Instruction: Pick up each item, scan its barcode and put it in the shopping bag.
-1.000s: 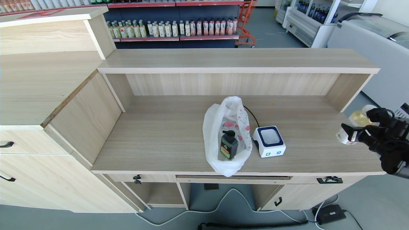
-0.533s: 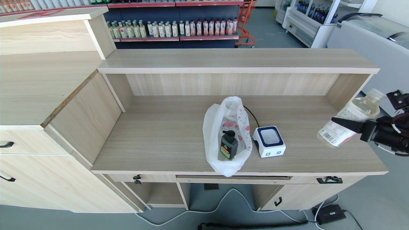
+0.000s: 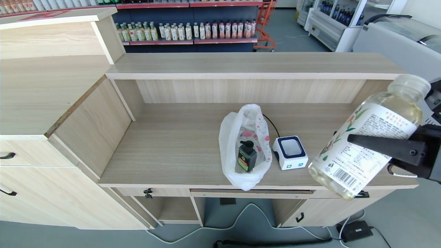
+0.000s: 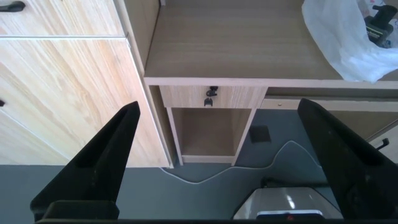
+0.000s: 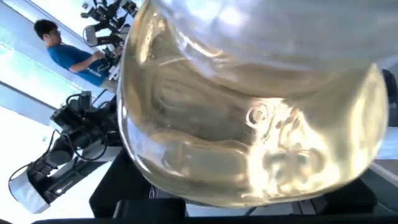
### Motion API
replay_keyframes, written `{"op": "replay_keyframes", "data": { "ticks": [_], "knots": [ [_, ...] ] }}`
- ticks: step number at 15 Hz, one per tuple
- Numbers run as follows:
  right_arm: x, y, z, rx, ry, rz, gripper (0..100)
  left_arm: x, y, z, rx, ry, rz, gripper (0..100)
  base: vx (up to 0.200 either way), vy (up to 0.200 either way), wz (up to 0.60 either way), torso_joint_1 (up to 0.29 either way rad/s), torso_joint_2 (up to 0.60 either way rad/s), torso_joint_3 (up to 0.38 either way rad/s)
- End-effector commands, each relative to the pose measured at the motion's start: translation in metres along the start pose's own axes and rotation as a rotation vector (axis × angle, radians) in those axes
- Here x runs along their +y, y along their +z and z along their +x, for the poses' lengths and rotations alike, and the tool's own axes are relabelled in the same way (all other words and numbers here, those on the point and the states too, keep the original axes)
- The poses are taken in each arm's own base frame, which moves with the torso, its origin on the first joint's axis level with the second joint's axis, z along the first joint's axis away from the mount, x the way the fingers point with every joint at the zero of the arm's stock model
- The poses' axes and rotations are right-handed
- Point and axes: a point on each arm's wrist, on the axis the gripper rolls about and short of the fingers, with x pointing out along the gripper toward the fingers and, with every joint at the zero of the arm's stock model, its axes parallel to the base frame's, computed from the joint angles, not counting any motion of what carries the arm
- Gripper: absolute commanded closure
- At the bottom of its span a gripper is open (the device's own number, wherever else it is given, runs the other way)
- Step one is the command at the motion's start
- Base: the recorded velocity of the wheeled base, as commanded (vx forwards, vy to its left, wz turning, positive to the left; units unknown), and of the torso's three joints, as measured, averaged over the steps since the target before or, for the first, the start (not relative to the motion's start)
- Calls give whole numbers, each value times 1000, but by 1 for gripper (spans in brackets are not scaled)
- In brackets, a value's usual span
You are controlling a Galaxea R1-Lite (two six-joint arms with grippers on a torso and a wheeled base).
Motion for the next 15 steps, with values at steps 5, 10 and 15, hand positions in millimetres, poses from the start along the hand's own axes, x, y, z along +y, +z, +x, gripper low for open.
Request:
{"op": "replay_keyframes", "data": {
  "ticks": [5, 10, 15],
  "knots": [
    [54, 3, -3, 0, 183, 67, 100, 0, 0, 0, 0, 0, 1, 0, 0, 0, 0, 0, 0, 0],
    [65, -1, -6, 29, 227, 80, 100, 0, 0, 0, 0, 0, 0, 0, 0, 0, 0, 0, 0, 0],
    [69, -1, -10, 39, 241, 78, 100, 0, 0, 0, 0, 0, 1, 0, 0, 0, 0, 0, 0, 0]
  ]
}}
